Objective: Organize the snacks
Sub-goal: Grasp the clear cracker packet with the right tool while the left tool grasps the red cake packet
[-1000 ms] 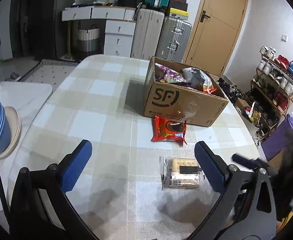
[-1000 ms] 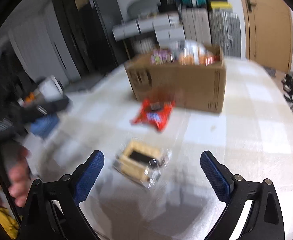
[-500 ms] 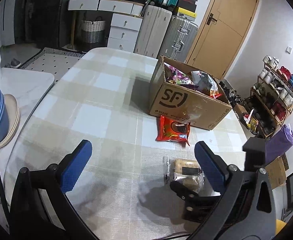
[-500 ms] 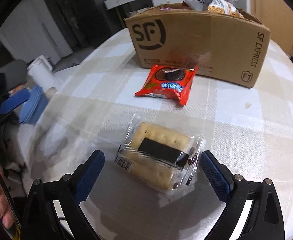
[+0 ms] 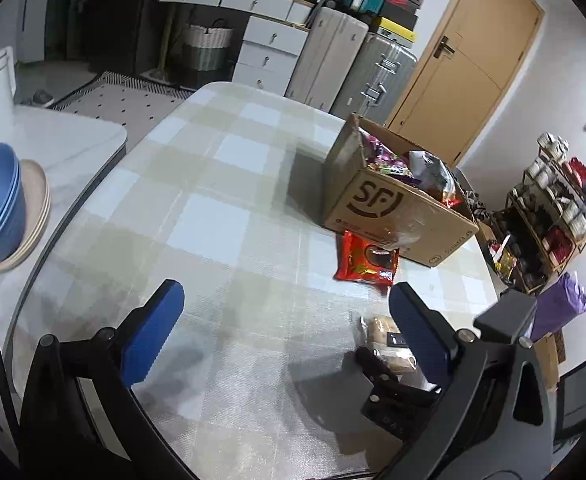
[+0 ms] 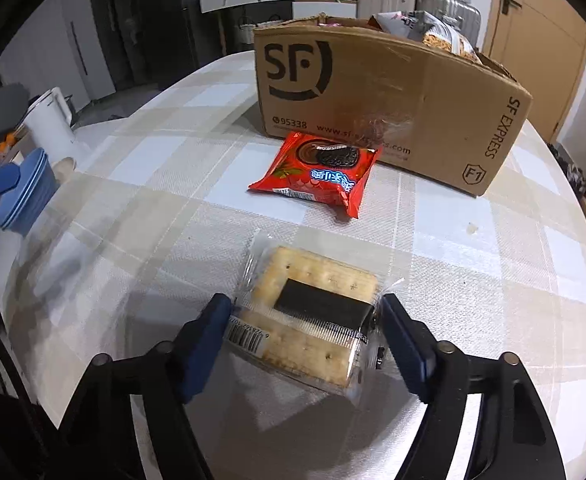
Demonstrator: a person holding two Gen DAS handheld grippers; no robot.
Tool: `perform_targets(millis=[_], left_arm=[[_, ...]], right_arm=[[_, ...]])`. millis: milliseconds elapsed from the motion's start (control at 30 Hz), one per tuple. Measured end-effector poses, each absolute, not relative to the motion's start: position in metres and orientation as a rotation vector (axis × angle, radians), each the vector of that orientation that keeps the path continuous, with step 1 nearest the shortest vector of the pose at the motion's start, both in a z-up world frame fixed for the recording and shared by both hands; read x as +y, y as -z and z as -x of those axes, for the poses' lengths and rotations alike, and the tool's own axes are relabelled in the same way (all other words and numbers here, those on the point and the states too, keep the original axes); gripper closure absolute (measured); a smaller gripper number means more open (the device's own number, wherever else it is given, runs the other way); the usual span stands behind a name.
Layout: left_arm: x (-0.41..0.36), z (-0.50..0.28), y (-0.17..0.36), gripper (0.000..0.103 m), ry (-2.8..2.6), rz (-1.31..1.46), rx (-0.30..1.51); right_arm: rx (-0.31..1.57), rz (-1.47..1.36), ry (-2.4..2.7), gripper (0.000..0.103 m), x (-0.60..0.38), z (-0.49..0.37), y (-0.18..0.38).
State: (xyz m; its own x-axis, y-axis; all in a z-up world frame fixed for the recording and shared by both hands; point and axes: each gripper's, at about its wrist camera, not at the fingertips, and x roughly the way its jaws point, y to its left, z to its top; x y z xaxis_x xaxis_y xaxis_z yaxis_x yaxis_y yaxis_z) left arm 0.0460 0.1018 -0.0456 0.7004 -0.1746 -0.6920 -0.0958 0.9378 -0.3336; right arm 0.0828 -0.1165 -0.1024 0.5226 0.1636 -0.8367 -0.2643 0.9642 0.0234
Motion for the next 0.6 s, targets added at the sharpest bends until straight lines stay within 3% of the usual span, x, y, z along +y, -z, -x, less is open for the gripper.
perform_targets(millis=[300,600], left_arm=[[0.102,-0.052,0.057,0.001,0.005,0.354,0.83],[0.06,-0.092,0.079,0.001,0.032,0.271,0.906]], right_arm=[[0.967,0.05,-0.34,0.034,-0.141,-0.068,0.094],[0.91,-0.211,-0.352,0.034,-0.213,-0.059,0.055]])
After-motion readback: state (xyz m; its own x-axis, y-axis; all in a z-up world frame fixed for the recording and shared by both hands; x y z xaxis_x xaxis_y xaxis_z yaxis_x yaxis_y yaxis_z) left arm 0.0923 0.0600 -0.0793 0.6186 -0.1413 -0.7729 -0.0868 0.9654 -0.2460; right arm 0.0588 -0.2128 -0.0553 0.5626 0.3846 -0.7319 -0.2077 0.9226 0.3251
